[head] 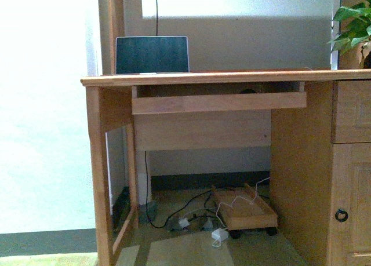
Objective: Place mouse
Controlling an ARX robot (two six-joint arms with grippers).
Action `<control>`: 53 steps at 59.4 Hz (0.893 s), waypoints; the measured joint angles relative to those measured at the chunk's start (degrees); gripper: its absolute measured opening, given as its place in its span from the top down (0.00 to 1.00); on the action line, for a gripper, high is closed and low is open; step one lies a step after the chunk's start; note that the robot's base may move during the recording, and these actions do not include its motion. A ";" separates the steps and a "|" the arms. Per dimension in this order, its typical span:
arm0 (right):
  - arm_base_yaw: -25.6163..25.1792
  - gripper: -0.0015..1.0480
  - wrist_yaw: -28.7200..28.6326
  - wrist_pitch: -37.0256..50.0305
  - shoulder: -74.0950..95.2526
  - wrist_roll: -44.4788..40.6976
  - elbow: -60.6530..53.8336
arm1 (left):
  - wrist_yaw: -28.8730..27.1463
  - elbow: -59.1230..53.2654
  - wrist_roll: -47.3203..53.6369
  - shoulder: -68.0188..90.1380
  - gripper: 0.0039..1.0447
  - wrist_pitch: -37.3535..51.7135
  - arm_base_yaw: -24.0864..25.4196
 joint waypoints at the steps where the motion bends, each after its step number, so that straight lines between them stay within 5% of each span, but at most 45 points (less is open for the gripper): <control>1: 0.00 0.07 0.00 0.00 0.00 0.00 0.00 | 0.00 0.00 0.00 0.00 0.07 0.00 0.00; 53: 0.00 0.07 0.00 0.00 0.00 -0.02 0.00 | 0.00 0.00 0.00 0.00 0.07 0.00 0.00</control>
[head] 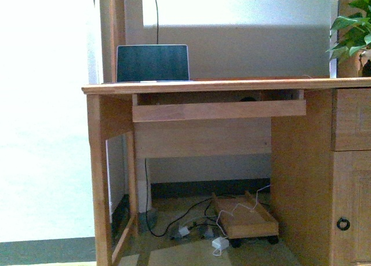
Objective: Place mouse
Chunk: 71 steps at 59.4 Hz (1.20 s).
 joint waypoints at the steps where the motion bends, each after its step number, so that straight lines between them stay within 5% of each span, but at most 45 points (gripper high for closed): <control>1: 0.00 0.07 0.00 0.00 0.00 0.02 0.00 | 0.00 0.00 0.00 0.00 0.07 0.00 0.00; 27: 0.00 0.07 0.00 0.00 0.00 0.02 0.00 | 0.00 0.00 0.00 0.00 0.07 0.00 0.00; 31: 0.00 0.07 -0.09 0.00 0.00 0.02 0.00 | 17.35 3.87 -9.88 6.08 0.07 -10.84 5.55; 35: 0.00 0.07 0.02 0.00 0.00 0.02 0.00 | 23.52 4.00 -17.11 8.28 0.07 -13.29 6.91; 71: 0.00 0.07 -0.02 0.00 0.00 0.02 0.00 | 23.80 4.28 -21.40 8.35 0.07 -13.29 7.04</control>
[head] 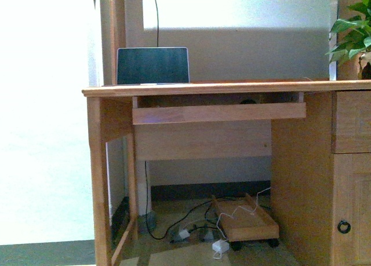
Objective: Place mouse
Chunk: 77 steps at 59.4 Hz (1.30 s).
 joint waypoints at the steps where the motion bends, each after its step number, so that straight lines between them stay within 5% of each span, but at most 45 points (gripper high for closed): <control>1: 0.00 0.07 0.02 0.00 0.00 0.00 0.00 | 0.00 0.00 0.00 0.00 0.07 0.00 0.00; 11: 0.00 0.07 0.02 0.00 0.00 0.00 0.00 | 0.00 0.00 0.00 0.00 0.07 0.00 0.00; 14: 0.00 0.07 0.00 0.00 0.00 -0.02 0.00 | -6.01 -0.98 2.27 -1.51 0.12 3.15 -1.53; 17: 0.00 0.07 0.07 0.00 0.00 0.00 0.00 | -16.81 -3.61 8.13 -5.79 0.22 10.10 -4.92; 21: 0.00 0.07 0.04 0.00 0.00 0.00 0.00 | -22.51 -3.82 14.19 -8.02 0.34 13.00 -6.29; 43: 0.00 0.07 0.02 0.00 0.00 0.00 0.00 | -23.67 -4.02 20.09 -8.20 0.98 13.07 -6.58; 56: 0.00 0.07 0.02 0.00 0.00 0.00 0.00 | -23.71 -4.02 20.33 -8.20 0.96 13.07 -6.58; 77: 0.00 0.07 0.02 0.00 0.00 0.00 0.00 | -23.71 -4.02 20.37 -8.20 0.23 13.07 -6.58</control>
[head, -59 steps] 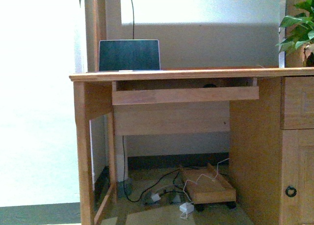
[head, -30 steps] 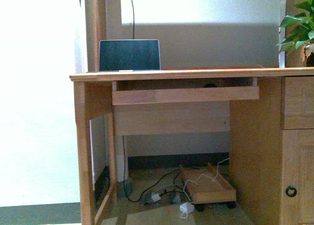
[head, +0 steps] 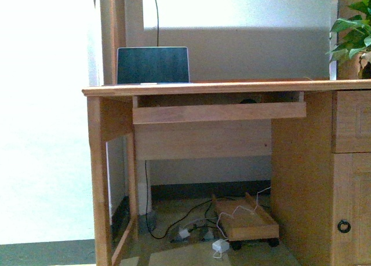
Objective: Place mouse
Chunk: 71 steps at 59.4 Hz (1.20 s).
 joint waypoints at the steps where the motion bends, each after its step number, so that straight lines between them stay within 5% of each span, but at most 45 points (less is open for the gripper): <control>1: 0.00 0.07 0.00 0.00 0.00 0.00 0.00 | 0.00 0.00 0.00 0.00 0.22 0.00 0.00; 7: 0.00 0.07 0.00 0.00 0.00 0.00 0.00 | 0.00 0.00 0.17 0.00 0.06 0.00 0.00; 71: 0.00 0.07 0.00 0.00 0.00 0.00 0.00 | -0.04 -0.07 0.17 -0.09 0.07 0.02 -0.07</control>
